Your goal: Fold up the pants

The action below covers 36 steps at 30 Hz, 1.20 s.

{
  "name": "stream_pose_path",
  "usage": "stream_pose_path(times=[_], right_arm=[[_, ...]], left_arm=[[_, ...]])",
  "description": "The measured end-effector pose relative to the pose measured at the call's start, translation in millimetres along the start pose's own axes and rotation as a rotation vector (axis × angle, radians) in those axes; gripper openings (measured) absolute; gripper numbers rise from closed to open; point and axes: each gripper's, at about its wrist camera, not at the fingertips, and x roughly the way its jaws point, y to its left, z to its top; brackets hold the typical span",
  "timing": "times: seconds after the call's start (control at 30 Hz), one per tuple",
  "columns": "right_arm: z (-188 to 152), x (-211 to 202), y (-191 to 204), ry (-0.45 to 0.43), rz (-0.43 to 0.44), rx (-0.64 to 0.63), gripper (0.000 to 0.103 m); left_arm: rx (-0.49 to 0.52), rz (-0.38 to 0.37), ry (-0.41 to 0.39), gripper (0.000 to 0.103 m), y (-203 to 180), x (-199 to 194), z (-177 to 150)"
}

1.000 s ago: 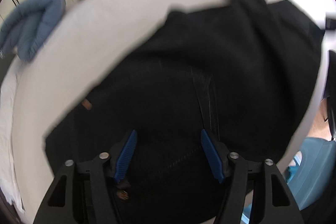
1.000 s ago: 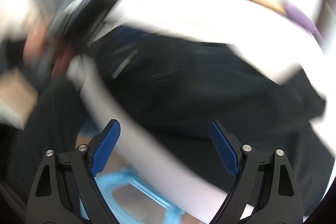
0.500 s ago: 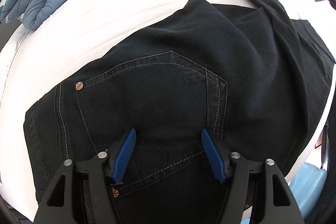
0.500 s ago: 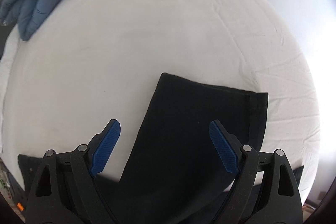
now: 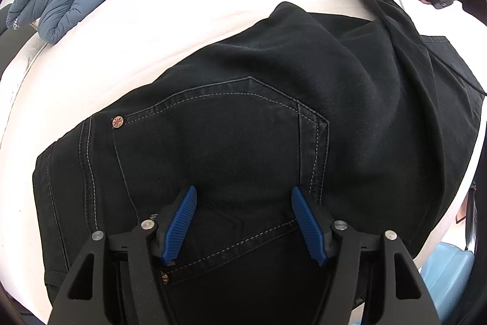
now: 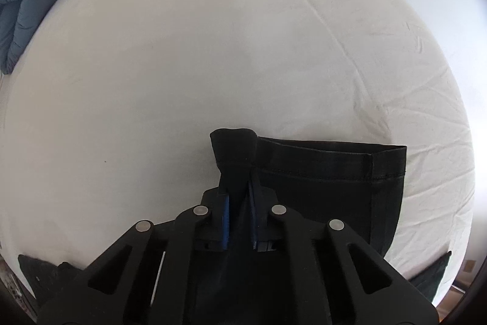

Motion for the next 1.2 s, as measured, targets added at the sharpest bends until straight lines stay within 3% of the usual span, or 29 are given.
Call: stream_pose_path(times=[0.23,0.43,0.57,0.67,0.8,0.97,1.2], right_arm=[[-34,-86,-68,-0.213,0.204,0.128,0.007],[-144,-148,-179,-0.368,0.302,0.379,0.006],[-229,-123,-243,-0.354,0.349,0.612,0.005],[-282,-89,-267,-0.326,0.372,0.745,0.005],[-310,-42,-286,-0.297,0.439,0.893,0.005],[-311,-43,-285,-0.307,0.464,0.890,0.005],[-354,-63,-301,-0.301,0.456,0.918,0.004]], left_arm=[[-0.005,0.009,0.009,0.067,-4,2,2],[-0.009,0.008,0.031,0.067,-4,2,7],[-0.022,-0.005,0.054,0.068,-1,3,13],[-0.027,-0.005,0.076,0.068,-1,5,21],[-0.034,-0.005,0.099,0.068,1,7,30],[-0.041,0.007,0.113,0.069,2,11,39],[-0.047,0.008,0.118,0.070,6,13,45]])
